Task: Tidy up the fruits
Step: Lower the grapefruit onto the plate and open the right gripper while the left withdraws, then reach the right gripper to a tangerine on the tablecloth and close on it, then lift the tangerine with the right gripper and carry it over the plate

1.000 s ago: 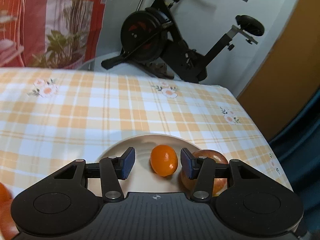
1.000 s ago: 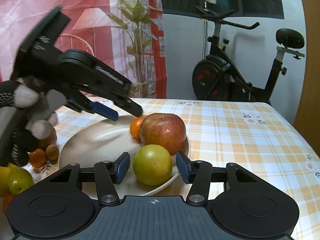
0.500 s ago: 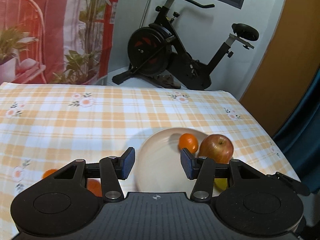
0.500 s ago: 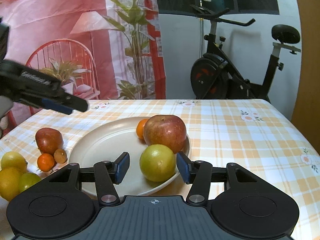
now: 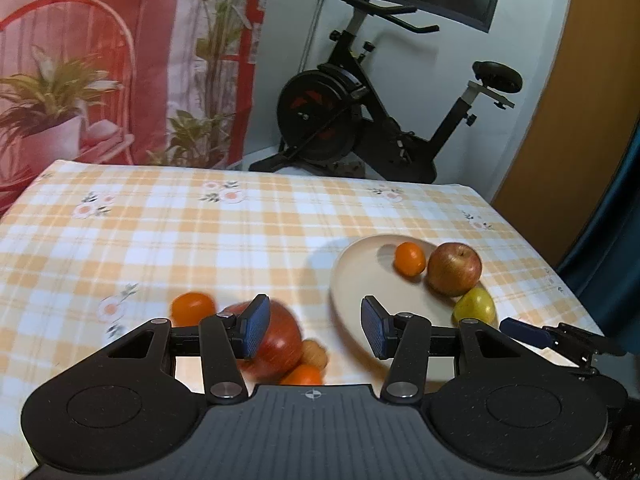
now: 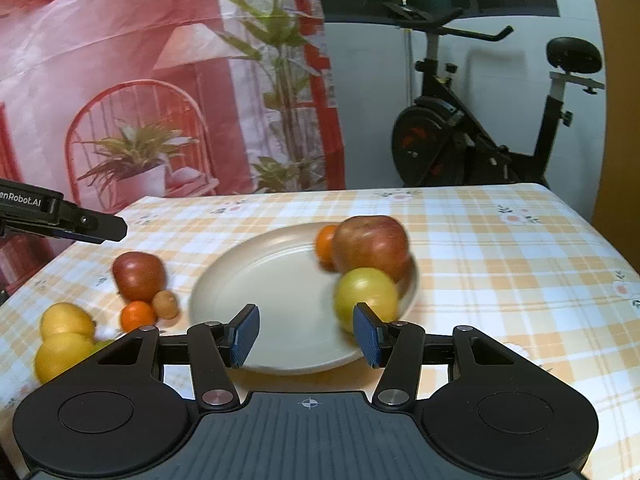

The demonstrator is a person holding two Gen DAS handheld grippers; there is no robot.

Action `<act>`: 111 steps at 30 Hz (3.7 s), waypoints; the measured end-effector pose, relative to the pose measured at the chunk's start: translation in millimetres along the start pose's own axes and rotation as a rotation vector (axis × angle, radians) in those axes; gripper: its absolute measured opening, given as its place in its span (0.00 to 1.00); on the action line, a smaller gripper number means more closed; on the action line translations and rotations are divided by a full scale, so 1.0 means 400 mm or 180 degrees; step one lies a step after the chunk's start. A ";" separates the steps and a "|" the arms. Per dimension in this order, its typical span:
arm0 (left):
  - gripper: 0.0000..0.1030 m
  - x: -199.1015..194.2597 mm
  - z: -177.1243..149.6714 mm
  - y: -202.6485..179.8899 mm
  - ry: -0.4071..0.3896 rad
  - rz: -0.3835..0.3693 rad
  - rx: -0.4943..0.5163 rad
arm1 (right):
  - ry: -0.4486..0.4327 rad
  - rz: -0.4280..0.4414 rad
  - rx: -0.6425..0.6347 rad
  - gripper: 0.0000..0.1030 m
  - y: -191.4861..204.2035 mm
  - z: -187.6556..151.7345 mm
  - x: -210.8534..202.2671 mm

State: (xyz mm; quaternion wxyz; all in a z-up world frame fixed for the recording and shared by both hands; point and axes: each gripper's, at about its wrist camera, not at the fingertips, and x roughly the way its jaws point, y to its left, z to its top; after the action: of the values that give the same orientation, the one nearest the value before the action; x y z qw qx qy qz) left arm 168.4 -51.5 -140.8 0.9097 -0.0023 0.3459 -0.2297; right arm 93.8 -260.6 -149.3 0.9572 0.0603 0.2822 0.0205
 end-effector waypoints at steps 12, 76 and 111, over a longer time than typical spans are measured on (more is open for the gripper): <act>0.51 -0.093 -0.095 0.012 -0.0134 0.0166 0.0013 | 0.0066 0.0449 -0.0259 0.47 0.102 -0.039 -0.023; 0.51 -0.159 -0.195 0.004 -0.0033 0.0429 -0.0157 | 0.0474 0.1091 -0.1293 0.36 0.274 -0.108 -0.038; 0.51 -0.150 -0.165 0.032 -0.0103 0.0541 -0.0247 | -0.0045 0.0680 -0.0527 0.33 0.128 -0.066 -0.071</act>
State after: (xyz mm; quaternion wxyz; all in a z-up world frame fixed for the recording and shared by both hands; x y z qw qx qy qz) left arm 92.9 -4.6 -155.3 0.9306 -0.0119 0.3387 -0.1381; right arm 55.2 -209.3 -149.7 0.9533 0.0109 0.2647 0.1452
